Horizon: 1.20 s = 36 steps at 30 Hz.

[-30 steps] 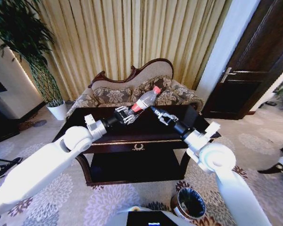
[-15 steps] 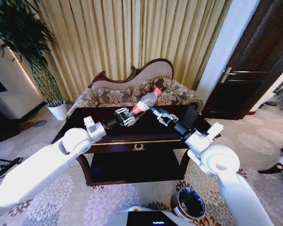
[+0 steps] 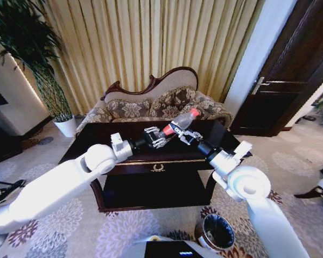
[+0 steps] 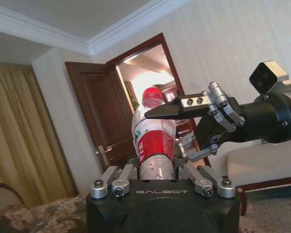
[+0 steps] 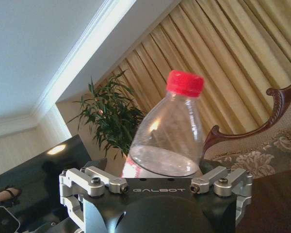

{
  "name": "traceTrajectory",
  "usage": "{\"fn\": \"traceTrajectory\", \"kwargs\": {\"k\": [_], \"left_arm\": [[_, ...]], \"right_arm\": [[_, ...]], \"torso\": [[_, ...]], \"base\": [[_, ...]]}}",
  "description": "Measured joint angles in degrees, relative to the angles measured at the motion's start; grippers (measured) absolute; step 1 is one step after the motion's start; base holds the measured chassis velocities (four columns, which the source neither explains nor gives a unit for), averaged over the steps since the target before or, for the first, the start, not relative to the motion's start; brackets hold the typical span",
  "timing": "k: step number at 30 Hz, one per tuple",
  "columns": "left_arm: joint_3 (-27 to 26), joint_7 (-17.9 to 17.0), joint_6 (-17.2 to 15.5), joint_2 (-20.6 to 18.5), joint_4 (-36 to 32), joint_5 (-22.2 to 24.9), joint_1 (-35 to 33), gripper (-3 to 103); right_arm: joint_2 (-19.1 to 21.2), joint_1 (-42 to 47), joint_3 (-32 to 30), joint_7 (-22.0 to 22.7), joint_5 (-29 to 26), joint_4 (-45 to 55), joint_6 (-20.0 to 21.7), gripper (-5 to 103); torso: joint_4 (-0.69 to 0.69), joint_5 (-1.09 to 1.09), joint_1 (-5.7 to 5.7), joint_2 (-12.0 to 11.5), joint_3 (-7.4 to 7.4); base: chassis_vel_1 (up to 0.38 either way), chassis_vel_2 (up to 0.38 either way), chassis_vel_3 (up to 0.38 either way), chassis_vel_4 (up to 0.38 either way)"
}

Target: Move to the front of the table and place the trash on the table into the trash bin.

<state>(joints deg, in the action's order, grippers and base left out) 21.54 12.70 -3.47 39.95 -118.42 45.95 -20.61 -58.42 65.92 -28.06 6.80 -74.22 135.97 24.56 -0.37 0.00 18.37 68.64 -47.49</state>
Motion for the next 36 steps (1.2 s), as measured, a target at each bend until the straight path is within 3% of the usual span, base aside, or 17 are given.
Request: {"fn": "traceTrajectory", "kwargs": {"k": [5, 11, 13, 15, 18, 20, 24, 26, 28, 30, 31, 33, 36], "left_arm": [[3.1, -0.6, -0.1, 2.7, 1.0, 0.2, 2.7, 32], [3.6, -0.8, -0.2, 2.9, 1.1, 0.4, 3.0, 32], [3.6, -1.0, -0.2, 2.8, 1.2, 0.4, 2.9, 32], [3.6, -1.0, -0.2, 2.8, 1.2, 0.4, 2.8, 32], [3.7, -1.7, -0.2, 2.7, 1.1, 0.4, 2.7, 32], [3.7, -2.2, -0.4, 2.7, 1.0, 0.4, 2.7, 30], [3.9, -3.7, -0.7, 2.8, 0.9, 0.4, 2.6, 45], [3.9, -4.0, -0.9, 2.8, 0.8, 0.4, 2.5, 45], [4.0, -4.9, -1.3, 2.8, 0.4, 0.4, 2.4, 61], [3.9, -5.3, -1.7, 2.8, 0.1, 0.5, 2.3, 61], [3.4, -5.8, -1.9, 2.7, 0.0, 0.7, 2.0, 73], [2.8, -5.9, -2.2, 2.7, -0.1, 0.8, 1.7, 73], [0.8, -7.6, -3.5, 1.8, -0.4, 1.6, 0.6, 89]], "right_arm": [[0.2, 0.1, -0.5, 0.1, 0.6, 0.0, 0.0, 100], [0.3, -0.1, -0.7, 0.0, 0.9, -0.4, 0.0, 100], [0.1, -0.2, -0.5, 0.1, 1.6, -0.9, 0.0, 91], [-0.1, -0.2, -0.5, 0.1, 1.7, -0.9, 0.0, 91], [-0.5, -0.3, -0.2, 0.1, 2.1, -1.2, -0.1, 76], [-0.6, -0.3, -0.2, 0.1, 2.2, -1.3, -0.1, 72], [-0.6, -0.1, -0.3, 0.1, 2.3, -1.3, -0.1, 63], [-0.6, -0.1, -0.3, 0.1, 2.3, -1.3, -0.1, 59], [-0.5, 0.0, -0.4, 0.0, 2.3, -1.2, -0.1, 52], [-0.5, 0.0, -0.4, 0.0, 2.3, -1.1, -0.1, 48], [-0.6, 0.1, -0.5, 0.0, 2.3, -1.1, -0.1, 45], [-0.7, 0.1, -0.5, -0.1, 2.3, -1.0, -0.1, 41], [-1.0, 0.2, -0.6, -0.2, 2.6, -1.3, -0.2, 35]], "torso": [[-0.01, 0.00, 0.00, 0.0, 0.00], [0.00, 0.00, 0.00, 0.0, 0.00], [0.00, -0.01, 0.00, 0.0, 0.00], [0.01, -0.01, 0.00, 0.0, 0.00], [0.00, 0.00, 0.00, 0.0, 0.00], [0.00, 0.00, 0.00, 0.0, 0.00], [0.00, -0.01, 0.00, 0.0, 0.00], [0.00, -0.01, 0.00, 0.0, 0.00], [0.00, 0.00, 0.00, 0.0, 0.00], [0.00, 0.00, 0.00, 0.0, 0.00], [-0.01, 0.00, 0.00, 0.0, 0.00], [0.00, 0.00, 0.00, 0.0, 0.00], [0.00, -0.01, 0.00, 0.0, 0.00]], "base": [[0.000, 0.000, 0.000, 0.000], [0.000, 0.000, 0.000, 0.000], [0.000, 0.000, 0.000, 0.000], [0.000, 0.000, 0.000, 0.000], [0.000, 0.000, 0.000, 0.000], [0.000, 0.000, 0.000, 0.000], [0.000, 0.000, 0.000, 0.000], [0.000, 0.000, 0.000, 0.000], [0.000, 0.000, 0.000, 0.000], [0.000, 0.000, 0.000, 0.000], [0.000, 0.000, 0.000, 0.000], [0.000, 0.000, 0.000, 0.000], [0.000, 0.000, 0.000, 0.000]]}}
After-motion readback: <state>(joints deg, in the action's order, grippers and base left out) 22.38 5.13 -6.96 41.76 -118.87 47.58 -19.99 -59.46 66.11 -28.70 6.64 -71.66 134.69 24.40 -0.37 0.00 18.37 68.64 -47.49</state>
